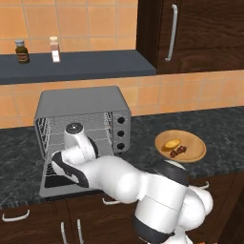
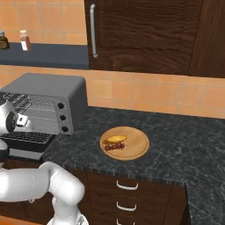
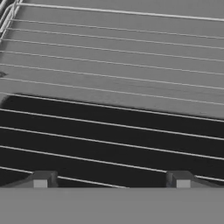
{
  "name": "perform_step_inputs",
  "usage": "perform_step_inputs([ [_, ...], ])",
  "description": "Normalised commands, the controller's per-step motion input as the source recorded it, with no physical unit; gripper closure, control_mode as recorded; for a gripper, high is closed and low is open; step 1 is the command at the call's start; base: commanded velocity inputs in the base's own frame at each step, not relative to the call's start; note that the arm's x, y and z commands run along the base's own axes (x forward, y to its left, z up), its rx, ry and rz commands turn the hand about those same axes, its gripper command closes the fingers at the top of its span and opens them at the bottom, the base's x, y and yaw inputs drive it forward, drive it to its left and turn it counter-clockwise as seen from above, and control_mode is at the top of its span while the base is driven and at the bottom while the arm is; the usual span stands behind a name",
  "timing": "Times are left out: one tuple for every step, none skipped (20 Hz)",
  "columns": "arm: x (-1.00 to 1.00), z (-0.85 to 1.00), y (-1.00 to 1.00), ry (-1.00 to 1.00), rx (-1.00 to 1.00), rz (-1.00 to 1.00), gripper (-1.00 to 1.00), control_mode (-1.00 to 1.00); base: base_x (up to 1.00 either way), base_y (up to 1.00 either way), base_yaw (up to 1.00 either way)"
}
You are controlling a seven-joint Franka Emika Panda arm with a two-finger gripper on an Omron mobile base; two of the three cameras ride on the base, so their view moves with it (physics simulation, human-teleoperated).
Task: Pick up the kebab skewer and baguette bread, and place them inside the toaster oven. Close the toaster oven door and start by setting the timer.
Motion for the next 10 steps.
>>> perform_step_inputs([
  [-0.61, 1.0, -0.55, 0.0, 0.12, 0.0, -1.0, -1.0, 0.0, 0.0, 0.0],
  [-1.0, 1.0, -0.71, 0.0, 0.15, 0.0, -1.0, -1.0, 0.0, 0.0, 0.0],
  [-1.0, 1.0, -0.83, 0.0, 0.19, -0.02, -1.0, -1.0, 0.0, 0.0, 0.0],
  [-1.0, 1.0, -0.81, 0.0, 0.21, -0.05, -1.0, -1.0, 0.0, 0.0, 0.0],
  [-1.0, 1.0, -0.94, 0.0, 0.23, -0.09, -1.0, -1.0, 0.0, 0.0, 0.0],
  [-0.95, 1.0, -1.0, 0.0, 0.24, -0.15, -1.0, -1.0, 0.0, 0.0, 0.0],
  [-0.94, 1.0, -0.96, 0.01, 0.23, -0.18, -1.0, -1.0, 0.0, 0.0, 0.0],
  [-0.99, 1.0, -0.98, 0.0, 0.21, -0.19, -1.0, -1.0, 0.0, 0.0, 0.0],
  [-0.97, 1.0, -1.0, 0.01, 0.17, -0.21, -1.0, -1.0, 0.0, 0.0, 0.0],
  [-0.96, 0.61, -1.0, 0.0, 0.09, -0.21, -1.0, -1.0, 0.0, 0.0, 0.0],
])
